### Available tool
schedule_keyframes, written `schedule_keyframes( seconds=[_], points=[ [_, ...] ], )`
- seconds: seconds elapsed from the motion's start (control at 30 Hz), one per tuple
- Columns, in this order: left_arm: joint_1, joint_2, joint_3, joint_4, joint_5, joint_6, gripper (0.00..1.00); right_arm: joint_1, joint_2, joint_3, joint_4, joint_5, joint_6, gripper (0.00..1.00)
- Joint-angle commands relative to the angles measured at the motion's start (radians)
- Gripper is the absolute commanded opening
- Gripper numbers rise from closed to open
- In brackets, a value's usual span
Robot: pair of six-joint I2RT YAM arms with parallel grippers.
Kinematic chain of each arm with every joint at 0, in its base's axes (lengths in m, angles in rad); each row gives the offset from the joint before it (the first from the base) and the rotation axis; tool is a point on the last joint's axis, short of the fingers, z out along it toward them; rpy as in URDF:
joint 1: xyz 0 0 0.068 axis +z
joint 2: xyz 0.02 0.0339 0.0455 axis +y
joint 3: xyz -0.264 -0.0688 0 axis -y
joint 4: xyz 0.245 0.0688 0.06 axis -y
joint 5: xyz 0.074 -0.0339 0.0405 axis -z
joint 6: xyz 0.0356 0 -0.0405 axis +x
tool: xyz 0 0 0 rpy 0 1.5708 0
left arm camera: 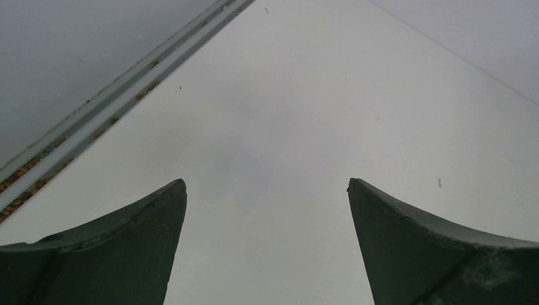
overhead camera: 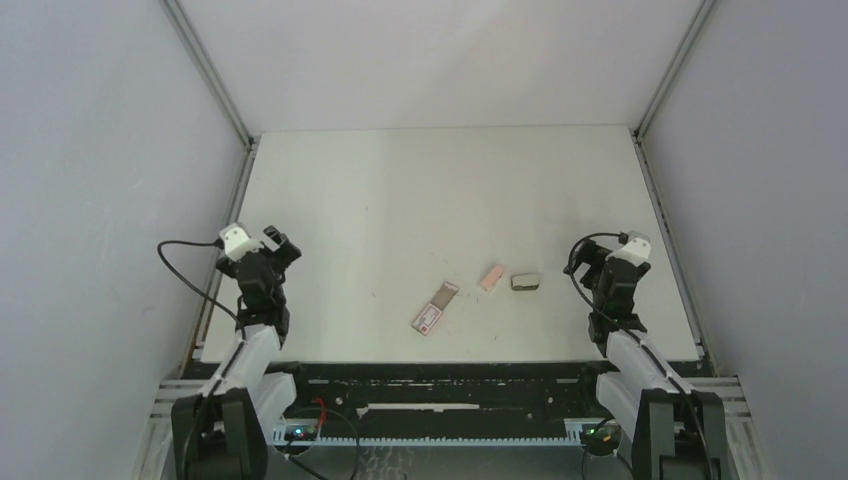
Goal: Load the staples into the stapler
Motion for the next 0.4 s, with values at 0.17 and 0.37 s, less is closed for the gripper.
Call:
schedule_keyframes(
  seconds=[0.17,0.37],
  points=[
    [0.007,0.231,0.066,0.174,-0.038,0.095,1.0,-0.001,0.116,-0.015,0.375,0.066,-0.075,1.0],
    [0.004,0.194,0.018,0.241,-0.01,0.123,0.99,0.015,0.146,-0.016,0.431,0.058,-0.111,1.0]
  ],
)
